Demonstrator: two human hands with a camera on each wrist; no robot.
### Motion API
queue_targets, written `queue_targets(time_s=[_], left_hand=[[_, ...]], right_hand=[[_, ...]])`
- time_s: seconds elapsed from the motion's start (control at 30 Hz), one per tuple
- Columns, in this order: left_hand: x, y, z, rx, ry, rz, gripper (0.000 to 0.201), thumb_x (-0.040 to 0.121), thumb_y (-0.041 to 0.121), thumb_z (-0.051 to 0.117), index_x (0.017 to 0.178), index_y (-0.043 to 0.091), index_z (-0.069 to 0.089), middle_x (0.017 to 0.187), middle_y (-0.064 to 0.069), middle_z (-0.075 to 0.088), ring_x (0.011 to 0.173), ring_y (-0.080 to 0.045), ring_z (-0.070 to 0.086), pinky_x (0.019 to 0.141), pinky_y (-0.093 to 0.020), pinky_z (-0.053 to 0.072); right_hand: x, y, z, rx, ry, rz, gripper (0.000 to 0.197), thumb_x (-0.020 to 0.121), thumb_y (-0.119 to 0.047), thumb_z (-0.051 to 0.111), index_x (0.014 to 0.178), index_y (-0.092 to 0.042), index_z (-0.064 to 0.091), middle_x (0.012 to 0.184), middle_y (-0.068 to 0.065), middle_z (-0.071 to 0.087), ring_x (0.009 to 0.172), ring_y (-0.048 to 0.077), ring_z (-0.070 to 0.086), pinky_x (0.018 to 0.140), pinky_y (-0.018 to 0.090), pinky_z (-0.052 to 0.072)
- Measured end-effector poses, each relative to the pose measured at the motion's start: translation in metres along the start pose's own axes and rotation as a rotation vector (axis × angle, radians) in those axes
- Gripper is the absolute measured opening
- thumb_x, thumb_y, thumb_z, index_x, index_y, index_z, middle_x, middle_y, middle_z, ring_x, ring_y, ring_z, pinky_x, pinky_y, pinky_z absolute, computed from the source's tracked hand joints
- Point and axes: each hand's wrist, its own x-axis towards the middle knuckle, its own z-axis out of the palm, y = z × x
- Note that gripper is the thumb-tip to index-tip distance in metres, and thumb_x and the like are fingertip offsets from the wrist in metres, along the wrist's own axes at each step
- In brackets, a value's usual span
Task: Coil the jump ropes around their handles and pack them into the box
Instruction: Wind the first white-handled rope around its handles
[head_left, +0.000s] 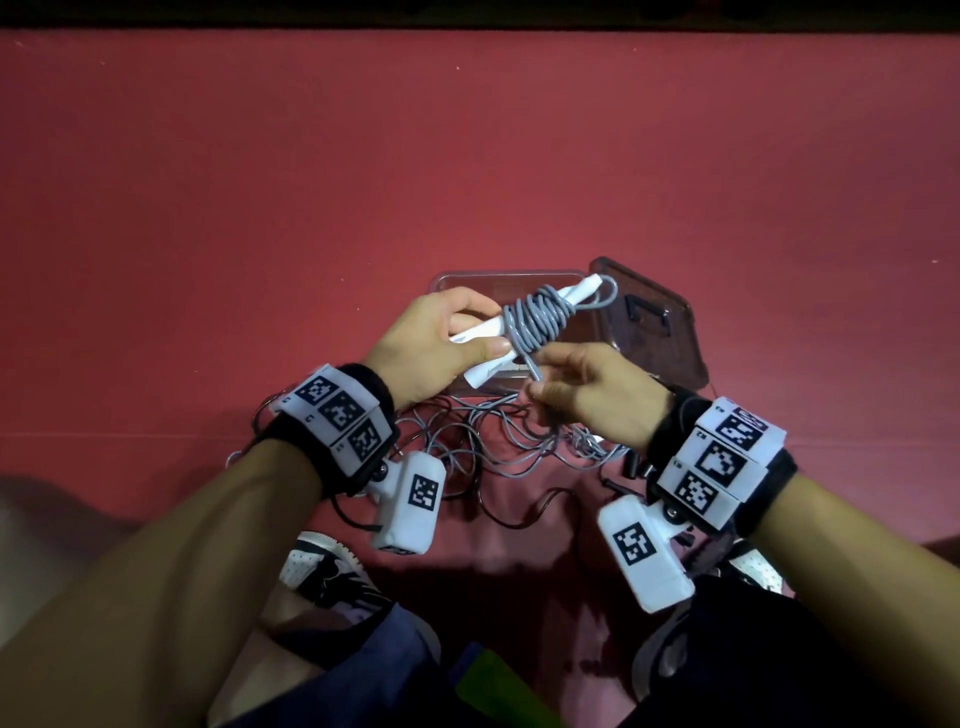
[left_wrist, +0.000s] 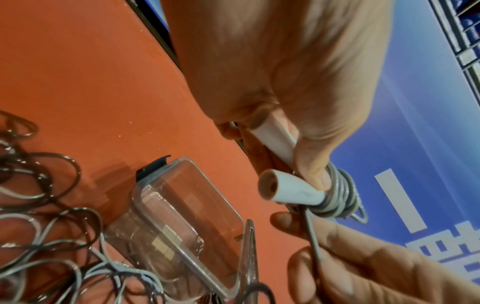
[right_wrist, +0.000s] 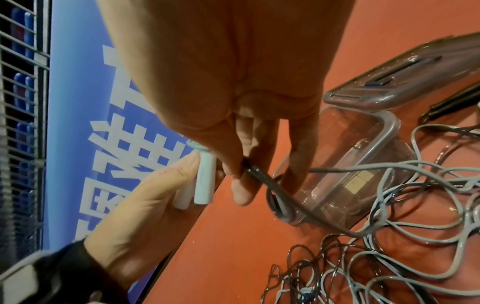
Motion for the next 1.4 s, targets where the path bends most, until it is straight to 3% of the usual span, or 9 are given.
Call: queue_targets(time_s=[0.2, 0.33, 0.43, 0.7, 0.83, 0.97, 1.1, 1.23, 1.4], left_hand=[[0.001, -0.005, 0.002, 0.178, 0.033, 0.003, 0.05, 0.074, 0.051, 0.078, 0.119, 0.03, 0.068, 0.109, 0.004, 0.076, 0.104, -0.012, 0.071, 0.098, -0.038, 0.054], [0.001, -0.004, 0.001, 0.318, 0.099, 0.034, 0.037, 0.087, 0.034, 0.078, 0.121, 0.021, 0.072, 0.111, 0.008, 0.075, 0.111, -0.01, 0.068, 0.101, -0.034, 0.051], [0.002, -0.009, -0.001, 0.411, 0.13, -0.002, 0.038, 0.083, 0.044, 0.077, 0.115, 0.024, 0.074, 0.106, 0.004, 0.077, 0.105, -0.015, 0.069, 0.097, -0.036, 0.052], [0.003, -0.01, 0.007, 0.837, 0.047, 0.04, 0.029, 0.09, 0.046, 0.069, 0.115, 0.03, 0.066, 0.1, 0.003, 0.075, 0.102, -0.027, 0.062, 0.098, -0.036, 0.032], [0.0, -0.008, 0.012, 0.942, -0.062, 0.081, 0.022, 0.091, 0.047, 0.066, 0.11, 0.035, 0.068, 0.092, 0.006, 0.071, 0.096, -0.024, 0.058, 0.096, -0.035, 0.031], [-0.001, -0.01, 0.016, 1.005, -0.153, 0.132, 0.015, 0.091, 0.045, 0.067, 0.1, 0.034, 0.069, 0.07, 0.011, 0.057, 0.086, -0.021, 0.054, 0.093, -0.033, 0.027], [0.0, -0.013, 0.013, 0.993, -0.194, 0.151, 0.02, 0.089, 0.045, 0.07, 0.109, 0.047, 0.071, 0.062, 0.013, 0.052, 0.084, -0.018, 0.046, 0.095, -0.034, 0.028], [0.001, -0.012, 0.011, 0.988, -0.211, 0.173, 0.022, 0.089, 0.04, 0.072, 0.11, 0.047, 0.072, 0.06, 0.016, 0.049, 0.088, -0.019, 0.046, 0.095, -0.036, 0.028], [0.001, -0.009, 0.008, 0.994, -0.23, 0.227, 0.028, 0.09, 0.04, 0.072, 0.117, 0.046, 0.07, 0.088, 0.011, 0.07, 0.102, -0.015, 0.049, 0.085, -0.032, 0.015]], right_hand=[[-0.005, -0.004, 0.009, -0.051, -0.05, 0.001, 0.016, 0.101, 0.003, 0.048, 0.091, -0.008, 0.056, 0.073, 0.016, 0.062, 0.057, 0.016, 0.063, 0.057, 0.026, 0.056], [-0.004, -0.004, 0.007, -0.161, -0.004, 0.015, 0.015, 0.1, -0.007, 0.055, 0.088, 0.001, 0.058, 0.065, 0.01, 0.067, 0.048, 0.01, 0.06, 0.05, 0.018, 0.046], [-0.003, -0.004, 0.008, -0.259, -0.011, 0.003, 0.015, 0.099, -0.01, 0.059, 0.084, -0.005, 0.059, 0.066, 0.006, 0.07, 0.049, 0.008, 0.058, 0.051, 0.016, 0.042], [0.004, -0.005, -0.003, -0.375, 0.065, -0.068, 0.023, 0.09, -0.021, 0.059, 0.072, -0.029, 0.068, 0.07, 0.004, 0.07, 0.071, 0.032, 0.067, 0.079, 0.049, 0.057], [0.006, -0.007, -0.003, -0.393, 0.042, -0.109, 0.021, 0.095, -0.007, 0.059, 0.099, -0.018, 0.077, 0.082, 0.004, 0.076, 0.07, 0.023, 0.066, 0.072, 0.037, 0.056], [0.008, -0.005, -0.004, -0.384, 0.015, -0.104, 0.021, 0.097, -0.003, 0.059, 0.101, -0.013, 0.077, 0.082, 0.0, 0.077, 0.07, 0.003, 0.068, 0.068, 0.013, 0.048], [0.009, -0.003, -0.007, -0.365, -0.005, -0.111, 0.018, 0.096, -0.005, 0.061, 0.096, -0.015, 0.076, 0.083, 0.0, 0.078, 0.079, 0.015, 0.074, 0.076, 0.023, 0.056], [0.01, -0.002, -0.011, -0.413, 0.012, -0.098, 0.015, 0.094, -0.01, 0.066, 0.091, -0.021, 0.075, 0.079, -0.008, 0.076, 0.07, 0.014, 0.07, 0.067, 0.025, 0.054], [0.012, -0.001, -0.014, -0.4, 0.021, -0.096, 0.014, 0.094, -0.008, 0.067, 0.092, -0.019, 0.076, 0.079, -0.006, 0.076, 0.073, 0.002, 0.069, 0.073, 0.023, 0.052]])
